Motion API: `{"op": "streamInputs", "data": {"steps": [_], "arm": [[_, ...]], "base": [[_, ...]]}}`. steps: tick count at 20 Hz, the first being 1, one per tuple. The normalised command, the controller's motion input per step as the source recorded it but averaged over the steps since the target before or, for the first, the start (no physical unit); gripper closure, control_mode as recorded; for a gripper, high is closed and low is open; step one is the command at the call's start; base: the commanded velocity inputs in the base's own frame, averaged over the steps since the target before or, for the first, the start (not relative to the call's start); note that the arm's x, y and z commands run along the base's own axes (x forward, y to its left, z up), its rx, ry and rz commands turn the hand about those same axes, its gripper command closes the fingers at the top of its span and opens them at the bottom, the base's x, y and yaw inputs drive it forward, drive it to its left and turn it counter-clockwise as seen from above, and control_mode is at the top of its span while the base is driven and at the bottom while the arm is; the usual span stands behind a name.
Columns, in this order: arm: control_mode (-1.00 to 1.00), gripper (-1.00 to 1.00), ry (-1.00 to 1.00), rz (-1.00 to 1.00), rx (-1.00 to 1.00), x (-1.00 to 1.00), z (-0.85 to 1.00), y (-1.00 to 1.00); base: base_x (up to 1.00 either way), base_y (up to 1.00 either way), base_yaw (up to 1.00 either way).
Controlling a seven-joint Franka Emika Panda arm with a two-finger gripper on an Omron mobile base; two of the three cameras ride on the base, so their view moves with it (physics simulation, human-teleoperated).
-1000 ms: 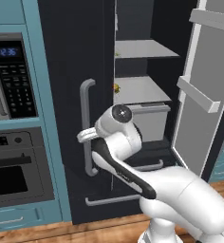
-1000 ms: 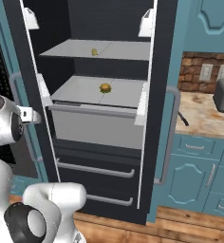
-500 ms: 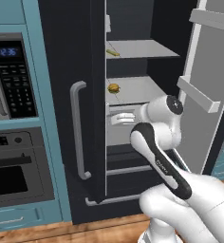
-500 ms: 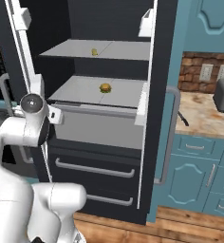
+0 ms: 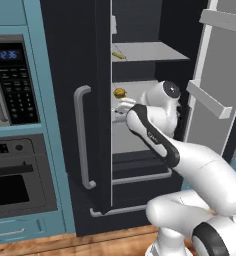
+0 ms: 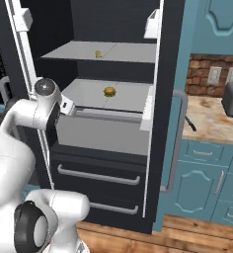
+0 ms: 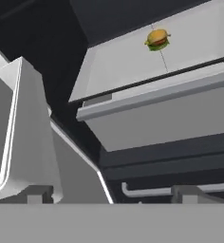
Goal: Retrieve the butter from the fridge and place it on a plate on the dining table. Then retrieve the butter knife by the fridge and place it near the plate.
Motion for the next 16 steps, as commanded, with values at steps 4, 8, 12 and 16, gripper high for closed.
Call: {"op": "streamInputs", "data": {"steps": [4,8,12,16], "arm": [[-1.0,-1.0,0.16,0.0,-0.07,0.23,0.0,0.97],[-1.0,-1.0,0.03,0.18,-0.25,-0.13,0.0,1.0],[-1.0,-1.0,-0.01,0.3,-0.29,-0.56,-0.03,1.0],[-1.0,-1.0,-0.02,0.18,-0.21,-0.41,0.0,1.0]], "base": [[0.0,0.0,0.0],[0.0,0.0,0.0],[0.0,0.0,0.0],[0.0,0.0,0.0]]}}
